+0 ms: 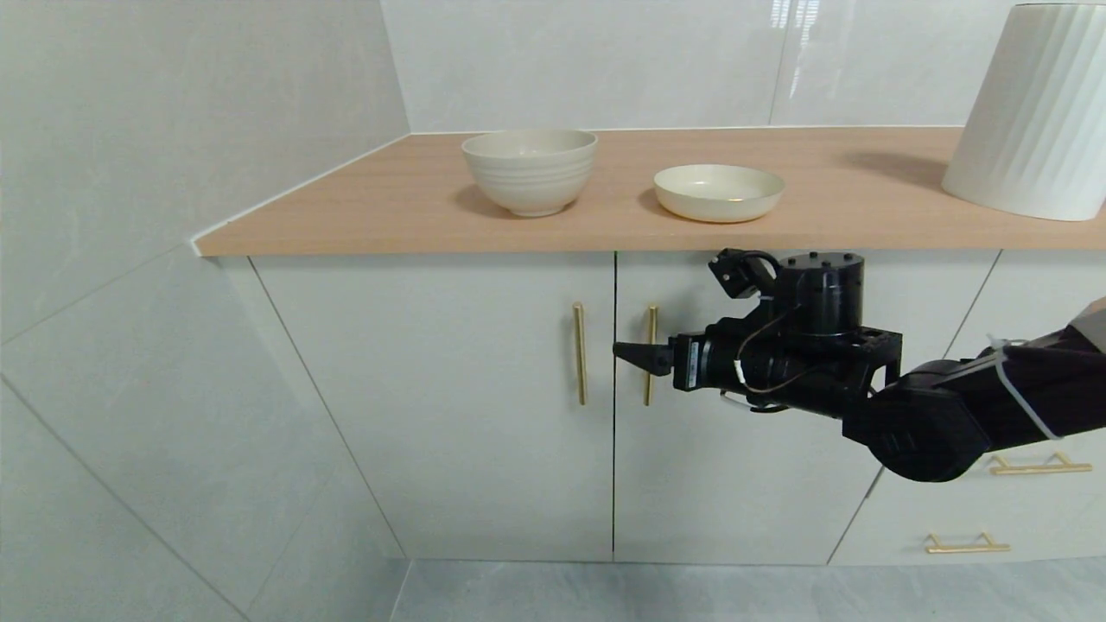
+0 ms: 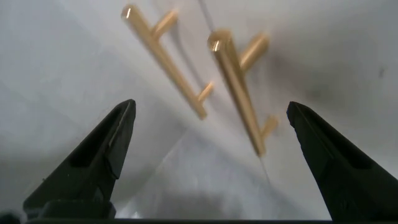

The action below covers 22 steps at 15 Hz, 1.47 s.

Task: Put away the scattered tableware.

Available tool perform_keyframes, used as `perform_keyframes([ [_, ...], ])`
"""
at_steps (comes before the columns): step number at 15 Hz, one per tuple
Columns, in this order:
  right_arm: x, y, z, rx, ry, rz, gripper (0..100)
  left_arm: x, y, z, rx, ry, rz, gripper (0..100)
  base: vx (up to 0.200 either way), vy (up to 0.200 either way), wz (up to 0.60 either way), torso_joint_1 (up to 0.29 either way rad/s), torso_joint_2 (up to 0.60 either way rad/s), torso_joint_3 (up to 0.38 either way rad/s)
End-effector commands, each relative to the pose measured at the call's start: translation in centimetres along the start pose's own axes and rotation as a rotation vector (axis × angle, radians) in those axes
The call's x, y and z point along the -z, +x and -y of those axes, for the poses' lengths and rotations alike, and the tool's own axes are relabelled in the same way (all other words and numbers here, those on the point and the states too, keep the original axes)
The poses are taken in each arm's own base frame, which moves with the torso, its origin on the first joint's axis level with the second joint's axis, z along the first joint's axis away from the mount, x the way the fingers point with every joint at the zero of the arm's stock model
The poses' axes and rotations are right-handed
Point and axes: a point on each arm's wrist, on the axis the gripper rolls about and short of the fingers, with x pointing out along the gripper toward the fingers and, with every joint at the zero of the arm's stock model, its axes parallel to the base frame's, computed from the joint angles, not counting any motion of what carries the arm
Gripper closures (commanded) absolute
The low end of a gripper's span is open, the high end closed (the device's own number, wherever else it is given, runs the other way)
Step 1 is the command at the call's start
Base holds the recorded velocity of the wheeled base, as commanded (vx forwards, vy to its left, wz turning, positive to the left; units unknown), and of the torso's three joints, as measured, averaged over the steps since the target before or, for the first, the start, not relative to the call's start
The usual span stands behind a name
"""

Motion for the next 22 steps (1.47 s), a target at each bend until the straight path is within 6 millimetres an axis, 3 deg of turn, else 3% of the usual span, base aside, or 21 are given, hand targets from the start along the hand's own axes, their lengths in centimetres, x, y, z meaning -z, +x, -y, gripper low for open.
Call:
perform_keyframes([
  [1, 0.9, 1.3, -0.1, -0.006, 0.019, -0.017, 0, 0.0, 0.0, 0.0, -0.001, 0.0, -0.003, 0, 0.0, 0.0, 0.0, 0.0, 0.0, 0.0],
  [5, 0.8, 2.3, -0.3, -0.004, 0.082, -0.002, 0, 0.0, 0.0, 0.0, -0.001, -0.001, -0.001, 0, 0.0, 0.0, 0.0, 0.0, 0.0, 0.0],
  [12, 1.4, 1.8, -2.1, -0.052, 0.1, -0.02, 0, 0.0, 0.0, 0.0, -0.001, -0.001, -0.001, 0, 0.0, 0.0, 0.0, 0.0, 0.0, 0.0],
  [15, 1.4, 0.4, -2.8, -0.083, 0.099, -0.036, 0, 0.0, 0.0, 0.0, -0.001, -0.001, -0.001, 0, 0.0, 0.0, 0.0, 0.0, 0.0, 0.0],
  [18, 1.2, -2.8, -3.6, -0.176, 0.099, -0.074, 0, 0.0, 0.0, 0.0, -0.001, -0.001, -0.001, 0, 0.0, 0.0, 0.0, 0.0, 0.0, 0.0],
  [22, 1.7, -5.0, -4.0, -0.201, 0.101, -0.1, 0, 0.0, 0.0, 0.0, -0.001, -0.001, -0.001, 0, 0.0, 0.0, 0.0, 0.0, 0.0, 0.0],
])
